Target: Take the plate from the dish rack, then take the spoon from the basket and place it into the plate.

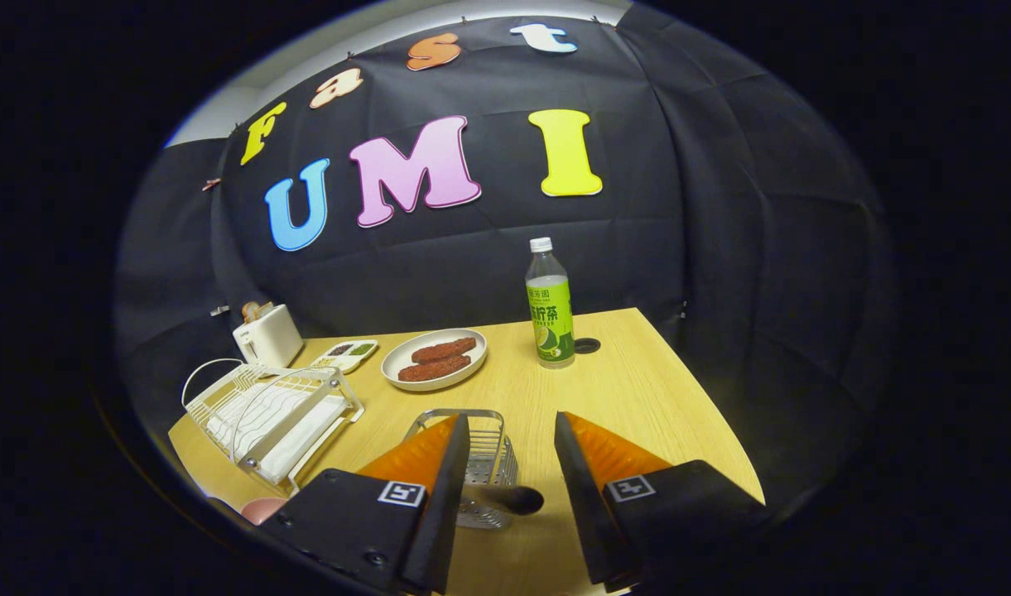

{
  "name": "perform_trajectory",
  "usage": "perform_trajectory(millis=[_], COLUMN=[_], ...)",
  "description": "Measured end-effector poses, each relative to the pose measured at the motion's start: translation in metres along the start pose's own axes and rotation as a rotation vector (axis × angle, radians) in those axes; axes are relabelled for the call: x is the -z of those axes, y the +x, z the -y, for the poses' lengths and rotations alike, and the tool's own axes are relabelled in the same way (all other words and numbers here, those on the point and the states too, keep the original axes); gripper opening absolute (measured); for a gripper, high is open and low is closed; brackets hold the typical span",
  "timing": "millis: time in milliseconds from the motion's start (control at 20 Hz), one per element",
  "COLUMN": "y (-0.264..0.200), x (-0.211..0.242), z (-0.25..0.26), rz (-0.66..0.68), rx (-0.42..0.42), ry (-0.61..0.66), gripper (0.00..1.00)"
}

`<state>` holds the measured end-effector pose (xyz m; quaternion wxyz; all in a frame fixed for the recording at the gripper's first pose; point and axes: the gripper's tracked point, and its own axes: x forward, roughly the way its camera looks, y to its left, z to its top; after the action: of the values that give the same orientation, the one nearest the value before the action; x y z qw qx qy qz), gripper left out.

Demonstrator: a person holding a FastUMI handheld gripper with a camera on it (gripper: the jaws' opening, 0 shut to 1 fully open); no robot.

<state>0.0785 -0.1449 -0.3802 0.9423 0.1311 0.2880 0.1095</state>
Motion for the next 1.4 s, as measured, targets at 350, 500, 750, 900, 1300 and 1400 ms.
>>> perform_trajectory(millis=[350, 500, 750, 900, 1300, 1400], y=[0.003, 0.003, 0.003, 0.002, -0.031, -0.043], x=[0.006, 0.007, -0.002, -0.025, -0.103, -0.106], z=[-0.014, -0.025, -0.039, -0.044, -0.068, -0.088], rz=[-0.005, -0.015, -0.018, -0.001, 0.056, 0.044], rx=[-0.023, -0.045, -0.073, -0.073, -0.116, -0.156], ry=[-0.031, -0.027, -0.044, -0.055, -0.106, -0.093], gripper=[0.39, 0.3, 0.2, 0.2, 0.2, 0.2])
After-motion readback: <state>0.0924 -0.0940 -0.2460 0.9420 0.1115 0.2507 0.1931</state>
